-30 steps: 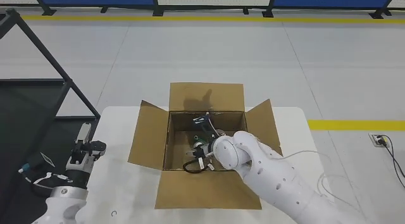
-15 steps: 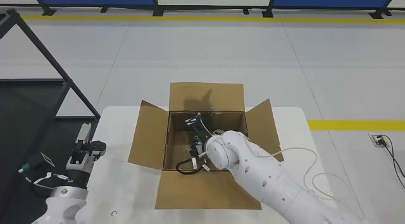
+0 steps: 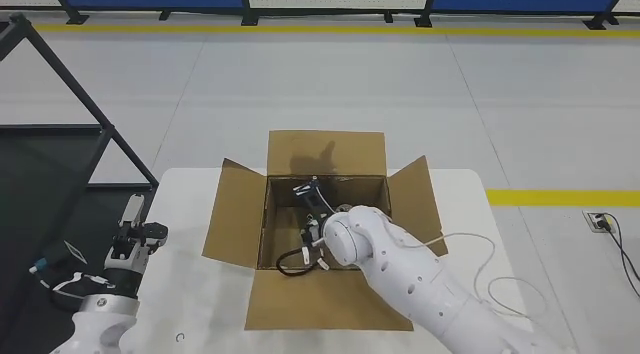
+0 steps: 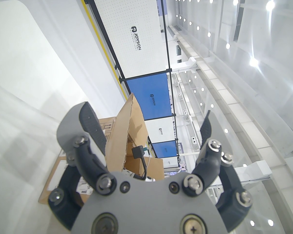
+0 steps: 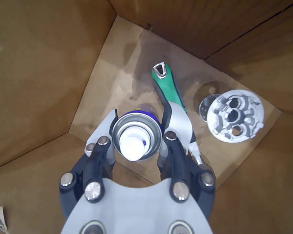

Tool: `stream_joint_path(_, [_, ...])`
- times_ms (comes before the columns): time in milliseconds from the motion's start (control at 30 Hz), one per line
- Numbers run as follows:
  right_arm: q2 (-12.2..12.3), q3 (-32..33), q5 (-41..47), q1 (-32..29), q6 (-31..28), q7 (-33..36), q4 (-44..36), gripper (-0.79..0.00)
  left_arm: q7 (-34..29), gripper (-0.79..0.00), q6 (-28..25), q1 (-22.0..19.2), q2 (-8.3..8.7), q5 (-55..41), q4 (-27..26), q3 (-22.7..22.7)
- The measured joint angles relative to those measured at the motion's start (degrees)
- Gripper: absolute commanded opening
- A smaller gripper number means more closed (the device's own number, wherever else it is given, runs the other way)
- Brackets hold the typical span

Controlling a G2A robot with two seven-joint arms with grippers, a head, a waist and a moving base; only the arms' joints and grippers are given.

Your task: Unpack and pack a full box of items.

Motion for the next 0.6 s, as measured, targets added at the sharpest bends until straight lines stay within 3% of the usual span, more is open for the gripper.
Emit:
stream_joint_path(233, [1.76,3.17,-5.83,-1.33,2.67,1.79,-8.20,-0.785,0.00,0.000,0.00,0.00,0.00,0.00,0.00,0.00])
stream_joint_path(600, [7.59,13.82,-19.72,-11.16,6.09,9.79,-32.79,-0.785,0.00,0.000,0.00,0.00,0.00,0.00,0.00,0.00])
